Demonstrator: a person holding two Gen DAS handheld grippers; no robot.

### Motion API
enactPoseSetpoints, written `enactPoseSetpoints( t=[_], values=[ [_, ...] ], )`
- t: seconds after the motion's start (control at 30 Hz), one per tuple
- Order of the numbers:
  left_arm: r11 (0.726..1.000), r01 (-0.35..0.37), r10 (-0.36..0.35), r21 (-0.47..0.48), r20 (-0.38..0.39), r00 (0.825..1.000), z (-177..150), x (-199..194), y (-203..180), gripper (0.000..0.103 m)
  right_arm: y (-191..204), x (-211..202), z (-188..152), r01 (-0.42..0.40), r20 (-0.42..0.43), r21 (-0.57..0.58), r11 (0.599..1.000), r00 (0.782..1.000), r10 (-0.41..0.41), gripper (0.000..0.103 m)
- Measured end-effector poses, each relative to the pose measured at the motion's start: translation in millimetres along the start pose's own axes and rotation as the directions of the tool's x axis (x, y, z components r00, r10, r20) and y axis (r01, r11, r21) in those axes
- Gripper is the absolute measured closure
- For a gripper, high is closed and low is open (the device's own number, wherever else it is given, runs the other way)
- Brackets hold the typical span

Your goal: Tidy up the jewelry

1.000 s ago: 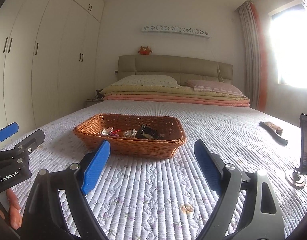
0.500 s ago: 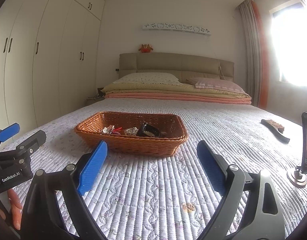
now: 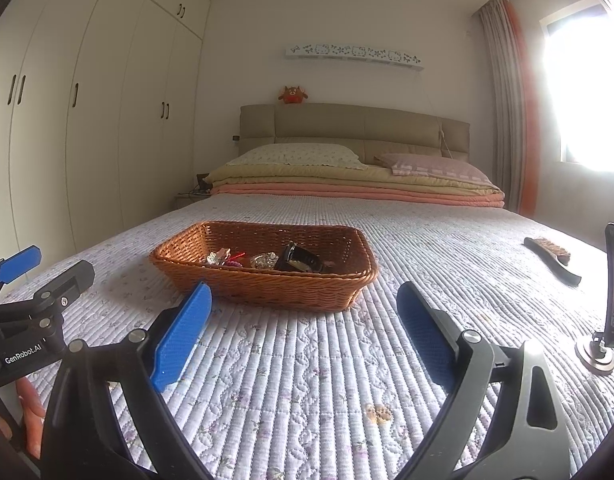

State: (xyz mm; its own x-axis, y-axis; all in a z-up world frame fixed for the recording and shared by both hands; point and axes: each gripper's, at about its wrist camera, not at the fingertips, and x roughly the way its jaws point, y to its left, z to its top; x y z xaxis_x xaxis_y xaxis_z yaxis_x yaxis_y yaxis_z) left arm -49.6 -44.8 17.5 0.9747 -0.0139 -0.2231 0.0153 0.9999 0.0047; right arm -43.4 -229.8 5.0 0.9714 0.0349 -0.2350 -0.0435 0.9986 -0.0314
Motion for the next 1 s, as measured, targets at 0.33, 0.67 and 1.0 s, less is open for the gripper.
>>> enactPoseSetpoints(
  t=[0.33, 0.67, 1.0],
  values=[
    [1.000, 0.002, -0.002, -0.002, -0.007, 1.000, -1.0, 1.4, -1.2, 0.008, 0.0, 0.4, 0.4, -0.002, -0.001, 0.003, 1.000, 1.000, 0.002, 0.013],
    [1.000, 0.002, -0.002, -0.001, -0.009, 1.000, -1.1, 1.6, -1.1, 0.008, 1.1, 0.3, 0.2, -0.001, -0.001, 0.002, 1.000, 1.000, 0.001, 0.013],
    [1.000, 0.006, -0.006, -0.001, -0.011, 1.000, -1.0, 1.7, -1.0, 0.008, 1.5, 0.7, 0.1, -0.003, -0.003, 0.000, 1.000, 1.000, 0.003, 0.013]
  ],
)
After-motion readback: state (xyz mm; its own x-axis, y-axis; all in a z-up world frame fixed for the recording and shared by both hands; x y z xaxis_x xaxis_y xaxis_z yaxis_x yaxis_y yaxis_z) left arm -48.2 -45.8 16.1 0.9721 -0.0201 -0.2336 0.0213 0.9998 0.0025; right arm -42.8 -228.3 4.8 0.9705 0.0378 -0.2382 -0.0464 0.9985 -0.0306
